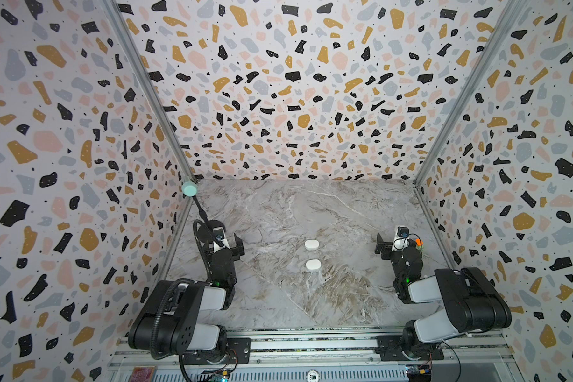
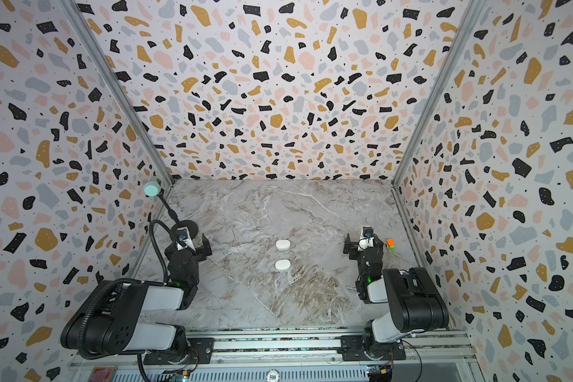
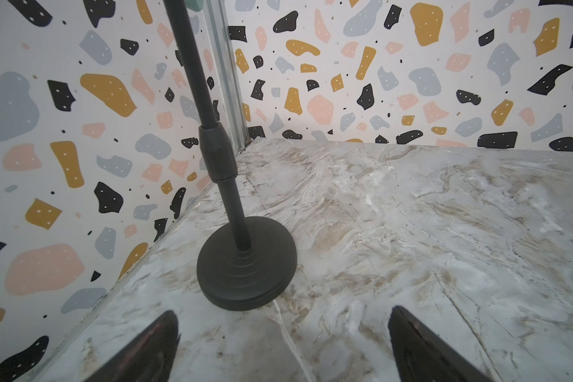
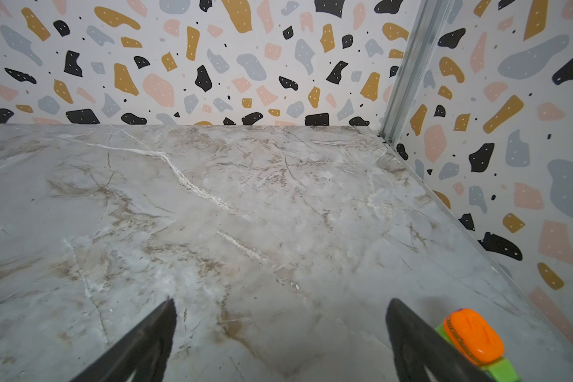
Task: Insert the wireless bluetooth earbuds into the charging case
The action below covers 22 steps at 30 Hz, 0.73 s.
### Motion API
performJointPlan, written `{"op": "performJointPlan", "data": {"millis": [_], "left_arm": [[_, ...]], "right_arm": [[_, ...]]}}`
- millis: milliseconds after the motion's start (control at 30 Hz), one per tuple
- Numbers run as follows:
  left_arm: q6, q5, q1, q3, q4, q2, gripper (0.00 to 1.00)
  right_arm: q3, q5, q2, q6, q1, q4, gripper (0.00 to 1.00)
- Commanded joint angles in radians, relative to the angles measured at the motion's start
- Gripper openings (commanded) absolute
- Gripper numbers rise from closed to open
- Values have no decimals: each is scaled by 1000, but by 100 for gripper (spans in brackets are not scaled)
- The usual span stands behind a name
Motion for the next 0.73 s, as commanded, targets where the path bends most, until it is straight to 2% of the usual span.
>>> {"op": "performJointPlan", "data": {"millis": [0,533,700], "left_arm": [[-5,-9,4,-9,78,-12,100],[-5,-9,4,-10,77,-14,100],[-5,-10,4,-10,77,-14,100]], "right_arm": [[19,7,-17,-19,7,1,99],[28,15,-11,-20,12,-6,99],[20,-20,-20,-16,-3,-4,99]]}}
